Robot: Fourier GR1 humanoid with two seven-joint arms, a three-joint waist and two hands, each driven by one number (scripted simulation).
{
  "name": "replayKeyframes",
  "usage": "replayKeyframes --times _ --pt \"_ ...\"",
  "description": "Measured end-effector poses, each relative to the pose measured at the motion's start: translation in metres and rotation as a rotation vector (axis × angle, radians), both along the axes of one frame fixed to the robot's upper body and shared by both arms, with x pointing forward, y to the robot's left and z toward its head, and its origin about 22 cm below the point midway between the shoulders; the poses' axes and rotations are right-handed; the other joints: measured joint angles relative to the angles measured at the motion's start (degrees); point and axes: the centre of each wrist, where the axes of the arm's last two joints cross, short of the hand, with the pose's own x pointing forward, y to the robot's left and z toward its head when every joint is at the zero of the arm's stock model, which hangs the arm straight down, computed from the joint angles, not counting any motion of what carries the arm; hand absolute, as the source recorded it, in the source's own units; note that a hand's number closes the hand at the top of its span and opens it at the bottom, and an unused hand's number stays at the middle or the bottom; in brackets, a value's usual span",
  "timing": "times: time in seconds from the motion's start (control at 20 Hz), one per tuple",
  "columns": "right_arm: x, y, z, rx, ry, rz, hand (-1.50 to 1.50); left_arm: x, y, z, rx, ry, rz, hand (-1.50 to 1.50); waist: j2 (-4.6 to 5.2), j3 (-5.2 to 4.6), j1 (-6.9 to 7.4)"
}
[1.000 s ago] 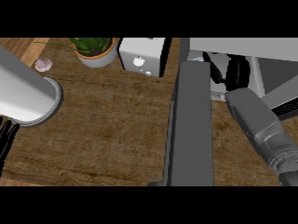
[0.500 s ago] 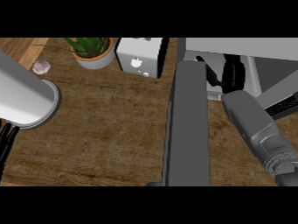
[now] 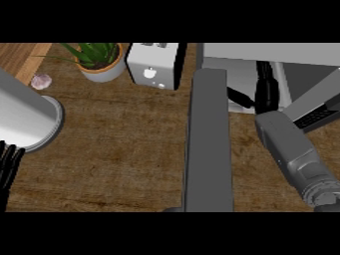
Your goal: Pick up the milk, place it into the microwave and close the microwave
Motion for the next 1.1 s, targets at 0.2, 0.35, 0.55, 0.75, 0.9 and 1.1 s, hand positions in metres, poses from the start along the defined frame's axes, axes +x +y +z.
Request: replayKeyframes --times 0.2,0.35,0.55,0.75,0.9,1.1 --pt "-0.005 0.001 -0.007 0.066 0.000 0.065 -1.50 -0.005 -0.003 0.002 0.005 0.003 0.002 -1.50 -0.34 -0.01 -0.70" --pt "-0.011 -0.001 -0.016 0.122 0.008 0.113 -1.50 -0.014 -0.004 0.006 0.007 0.005 -0.002 -1.50 -0.68 -0.03 -1.28" --pt "-0.025 0.005 -0.034 0.209 0.017 0.157 -1.50 -0.023 -0.007 0.006 0.012 0.014 0.001 -1.50 -1.20 -0.10 -2.47" --pt "-0.037 0.010 -0.048 0.287 0.020 0.211 -1.50 -0.029 -0.014 -0.001 0.011 0.034 -0.054 -1.50 -1.57 -0.16 -3.40" --pt "-0.047 0.014 -0.059 0.363 0.034 0.265 -1.50 -0.032 -0.022 -0.001 -0.009 0.036 -0.117 -1.50 -1.82 -0.18 -4.02" --pt "-0.064 0.021 -0.077 0.450 0.050 0.357 -1.50 -0.031 -0.033 -0.002 -0.027 0.048 -0.187 -1.50 -2.06 -0.20 -4.73"
